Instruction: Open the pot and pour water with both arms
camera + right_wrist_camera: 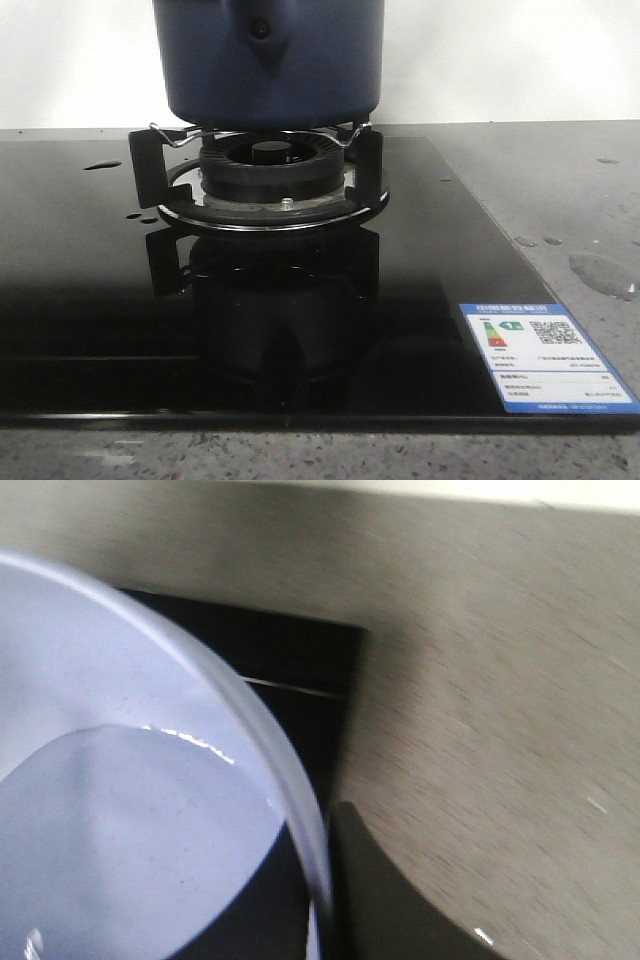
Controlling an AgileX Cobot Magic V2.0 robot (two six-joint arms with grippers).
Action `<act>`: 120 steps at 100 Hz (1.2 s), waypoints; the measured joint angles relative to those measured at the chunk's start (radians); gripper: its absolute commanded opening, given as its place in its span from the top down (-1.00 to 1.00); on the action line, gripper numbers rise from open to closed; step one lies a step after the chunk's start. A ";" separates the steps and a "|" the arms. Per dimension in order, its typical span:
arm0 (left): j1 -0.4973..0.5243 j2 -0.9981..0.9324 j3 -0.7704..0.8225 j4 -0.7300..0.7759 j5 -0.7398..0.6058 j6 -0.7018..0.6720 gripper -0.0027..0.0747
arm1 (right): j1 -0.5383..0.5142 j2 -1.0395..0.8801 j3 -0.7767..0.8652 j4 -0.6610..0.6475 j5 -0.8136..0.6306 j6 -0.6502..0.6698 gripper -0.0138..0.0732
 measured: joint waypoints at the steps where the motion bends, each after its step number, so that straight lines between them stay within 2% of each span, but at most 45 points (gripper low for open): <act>1: 0.000 0.000 0.000 0.000 -0.001 0.000 0.12 | 0.004 0.007 -0.005 0.004 0.000 0.000 0.81; 25: 0.000 0.000 0.000 0.002 -0.043 -0.001 0.12 | 0.109 0.117 -0.129 0.061 -0.088 0.000 0.81; 46: 0.000 0.000 0.000 0.002 -0.059 -0.001 0.12 | 0.170 0.175 -0.131 0.087 -0.243 -0.007 0.81; 64: 0.000 0.000 0.000 0.002 -0.062 -0.001 0.12 | 0.212 0.200 -0.120 0.088 -0.367 -0.083 0.81; 93: 0.000 0.000 0.000 0.002 -0.075 -0.001 0.12 | 0.245 0.186 0.039 0.094 -0.624 -0.178 0.81; 120: 0.000 0.000 0.000 0.002 -0.081 -0.001 0.12 | 0.298 0.081 0.294 0.096 -1.010 -0.239 0.81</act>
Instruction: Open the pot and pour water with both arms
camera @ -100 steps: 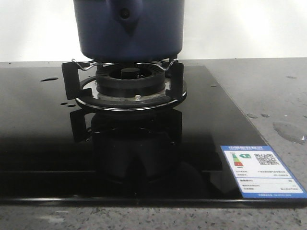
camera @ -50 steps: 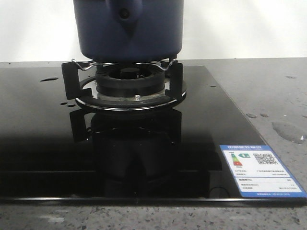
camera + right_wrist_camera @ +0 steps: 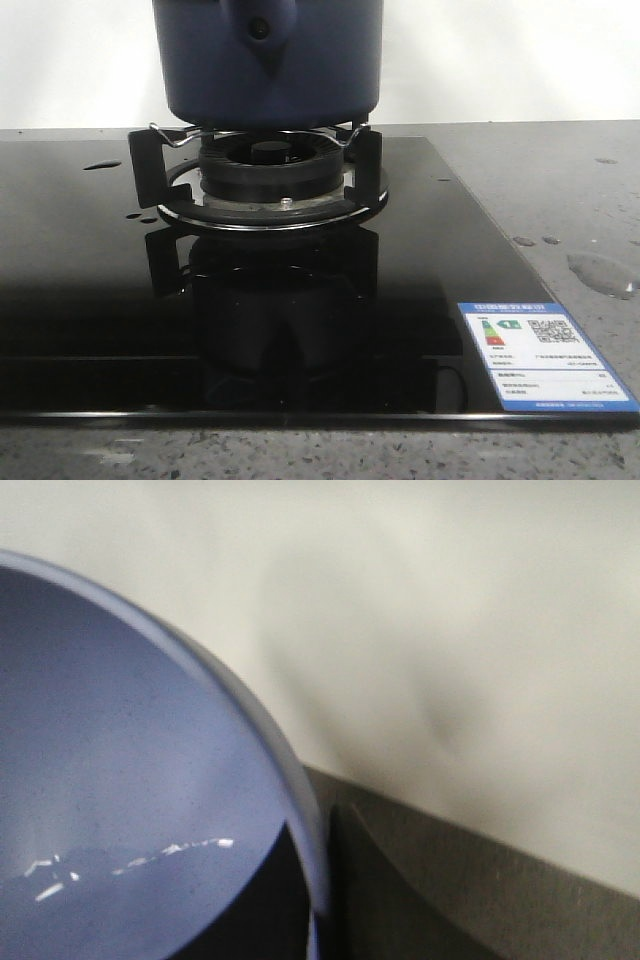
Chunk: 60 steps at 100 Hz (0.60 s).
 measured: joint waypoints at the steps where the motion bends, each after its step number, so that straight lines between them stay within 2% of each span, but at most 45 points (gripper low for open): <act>1: 0.000 0.000 0.000 0.000 0.000 0.000 0.12 | 0.000 -0.002 0.010 0.001 -0.009 -0.003 0.81; 27: 0.000 0.000 0.000 0.000 -0.002 0.000 0.12 | 0.042 -0.031 0.171 0.013 -0.321 -0.011 0.81; 60: 0.000 0.000 0.000 0.000 -0.004 -0.002 0.12 | 0.057 -0.032 0.302 0.016 -0.615 -0.013 0.82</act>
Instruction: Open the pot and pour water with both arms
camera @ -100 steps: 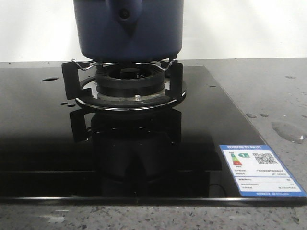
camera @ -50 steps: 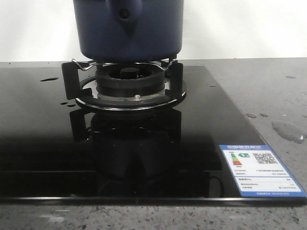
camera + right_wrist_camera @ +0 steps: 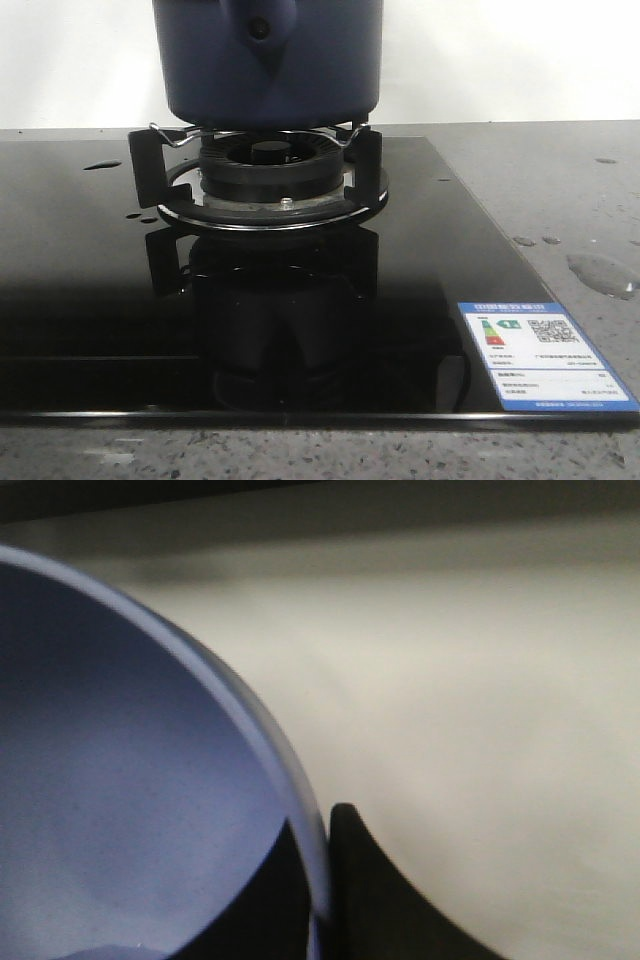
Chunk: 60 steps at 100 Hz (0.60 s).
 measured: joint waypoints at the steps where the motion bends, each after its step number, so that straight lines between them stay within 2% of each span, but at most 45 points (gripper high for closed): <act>1: 0.000 0.000 0.000 0.000 0.000 0.000 0.12 | 0.000 0.000 0.005 0.000 -0.005 0.000 0.82; 23: 0.000 0.000 0.000 0.000 0.000 0.000 0.12 | 0.011 0.000 0.057 -0.028 -0.161 0.000 0.82; 60: 0.000 0.000 0.000 0.000 -0.010 0.000 0.12 | 0.035 -0.004 0.061 -0.135 -0.325 0.000 0.82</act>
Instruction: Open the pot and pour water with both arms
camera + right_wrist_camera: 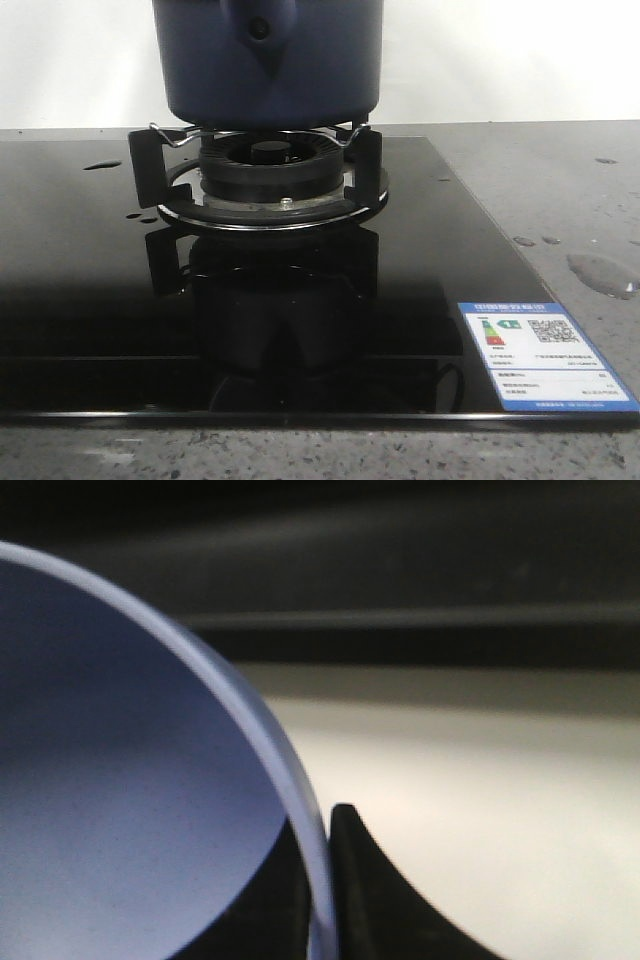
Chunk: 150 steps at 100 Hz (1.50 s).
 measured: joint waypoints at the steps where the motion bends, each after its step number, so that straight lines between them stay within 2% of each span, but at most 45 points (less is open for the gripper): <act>1: 0.000 0.000 0.000 0.000 -0.002 0.000 0.12 | 0.000 0.000 0.000 -0.004 -0.006 0.000 0.82; 40: 0.000 0.000 0.000 0.000 -0.013 0.000 0.12 | 0.000 -0.004 0.000 -0.046 -0.158 0.002 0.82; 91: 0.000 0.000 0.000 0.000 -0.014 0.000 0.12 | 0.000 -0.008 0.000 -0.046 -0.139 0.002 0.82; 117: 0.000 0.000 0.000 -0.004 0.029 0.000 0.12 | -0.006 -0.092 0.000 -0.044 0.097 0.002 0.82; 135: 0.000 0.000 0.000 -0.032 0.113 0.000 0.12 | -0.078 -0.224 0.000 0.013 0.430 0.002 0.82; 150: -0.031 0.000 0.000 -0.069 0.146 0.000 0.12 | -0.208 -0.360 0.000 0.062 0.763 0.002 0.81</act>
